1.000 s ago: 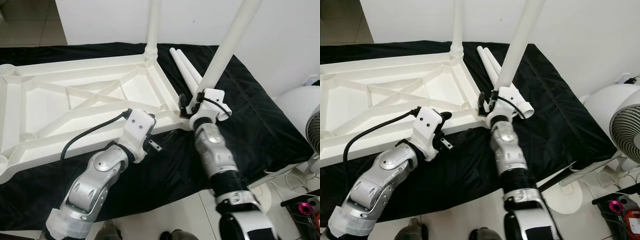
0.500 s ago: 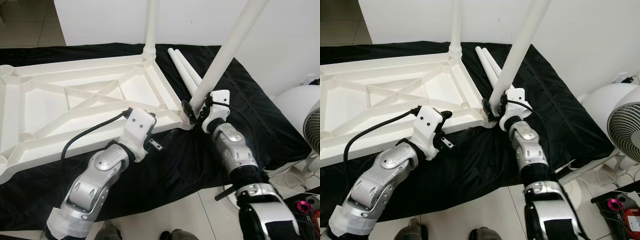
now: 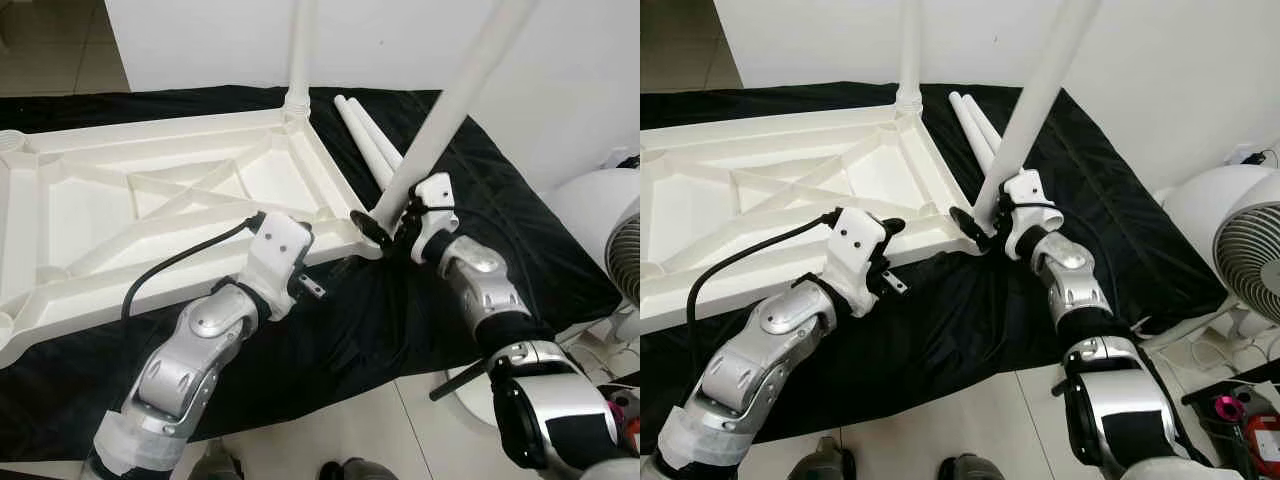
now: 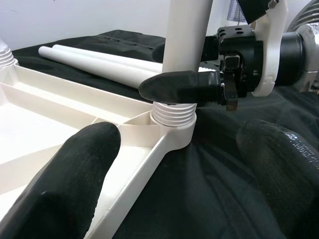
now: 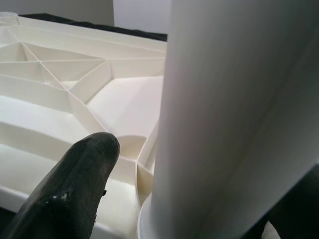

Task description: Building children table

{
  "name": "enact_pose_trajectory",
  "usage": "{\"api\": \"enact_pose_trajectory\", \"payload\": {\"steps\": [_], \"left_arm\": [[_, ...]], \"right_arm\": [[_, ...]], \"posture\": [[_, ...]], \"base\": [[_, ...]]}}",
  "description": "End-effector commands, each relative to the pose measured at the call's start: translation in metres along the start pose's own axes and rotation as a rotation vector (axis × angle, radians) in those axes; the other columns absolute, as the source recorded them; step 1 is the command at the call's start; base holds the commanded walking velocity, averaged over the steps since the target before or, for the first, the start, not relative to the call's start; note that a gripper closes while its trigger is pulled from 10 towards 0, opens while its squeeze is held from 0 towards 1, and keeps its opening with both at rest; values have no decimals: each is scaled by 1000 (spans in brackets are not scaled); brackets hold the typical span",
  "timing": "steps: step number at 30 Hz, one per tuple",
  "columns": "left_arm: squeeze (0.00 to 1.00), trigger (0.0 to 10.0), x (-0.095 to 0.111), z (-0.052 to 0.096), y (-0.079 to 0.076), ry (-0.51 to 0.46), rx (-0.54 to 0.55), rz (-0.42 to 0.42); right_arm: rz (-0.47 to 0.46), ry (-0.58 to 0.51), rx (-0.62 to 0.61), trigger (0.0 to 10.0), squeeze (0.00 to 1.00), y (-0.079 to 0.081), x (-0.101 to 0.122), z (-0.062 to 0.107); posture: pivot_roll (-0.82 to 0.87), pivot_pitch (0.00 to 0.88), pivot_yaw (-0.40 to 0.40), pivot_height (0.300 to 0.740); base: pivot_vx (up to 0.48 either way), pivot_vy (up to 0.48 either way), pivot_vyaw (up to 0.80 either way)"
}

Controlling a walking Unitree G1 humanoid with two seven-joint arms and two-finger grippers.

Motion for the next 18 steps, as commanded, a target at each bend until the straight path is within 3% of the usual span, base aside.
{"api": "enact_pose_trajectory", "payload": {"steps": [1, 2, 3, 4, 5, 6, 7, 14, 15, 16, 17, 18], "left_arm": [[0, 10000, -2, -2, -4, 11, -28, 11], [0, 10000, -2, -2, -3, 11, -27, 11], [0, 10000, -2, -2, -3, 10, -26, 11], [0, 10000, -2, -2, -3, 10, -26, 11], [0, 10000, -2, -1, -3, 10, -25, 11], [0, 10000, -1, -1, -3, 9, -24, 10], [0, 10000, -1, -1, -2, 7, -22, 10], [0, 10000, 0, -1, -1, 6, -17, 10], [0, 10000, 0, 0, 1, 7, -9, 12], [0, 10000, 0, 0, 1, 7, -9, 12], [0, 10000, 0, 0, 1, 7, -6, 15], [0, 10000, 0, 0, 1, 7, -6, 15]], "right_arm": [[35, 30, 6, 10000, 0, -4, -3, 3], [51, 37, 11, 10000, 0, -5, -3, 2], [54, 61, 11, 8118, 0, -7, -6, 2], [54, 61, 11, 8118, 0, -7, -6, 2], [52, 76, 12, 3490, 0, -8, -8, 3], [45, 95, 8, 2118, 0, -10, -11, 3], [37, 114, 2, 0, 0, -12, -14, 4], [12, 134, -9, 0, 0, -14, -20, 5], [-46, 146, -7, 157, 0, -13, -25, 6], [-46, 146, -7, 157, 0, -13, -25, 6], [-58, 152, -10, 1529, 0, -13, -27, 6], [-58, 152, -10, 1529, 0, -13, -27, 6]], "posture": [[17, 73, -67, 740], [17, 73, -67, 740], [19, 70, -67, 740], [19, 70, -67, 740], [19, 70, -67, 740], [20, 71, -69, 740], [25, 70, -71, 740], [30, 70, -75, 740], [32, 70, -74, 740], [32, 70, -74, 740], [32, 70, -72, 740], [32, 70, -72, 740]], "base": [[0, 0, 0], [0, 0, 0], [0, 0, 0], [0, 0, 0], [0, 0, 0], [0, 0, 0], [0, 0, 0], [0, 0, 0], [0, 0, 0], [0, 0, 0], [0, 0, 0], [0, 0, 0]]}}
Point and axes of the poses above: a point about 5 cm out from each wrist's last joint towards the gripper, its own z axis pointing back from the gripper into the wrist, its own x axis along the axis of the wrist's last joint, y = z × x, the point moved 5 cm from there along -z, pointing out of the wrist towards the gripper, and after that the axes turned 7 degrees about -z, right-handed, at the moved point
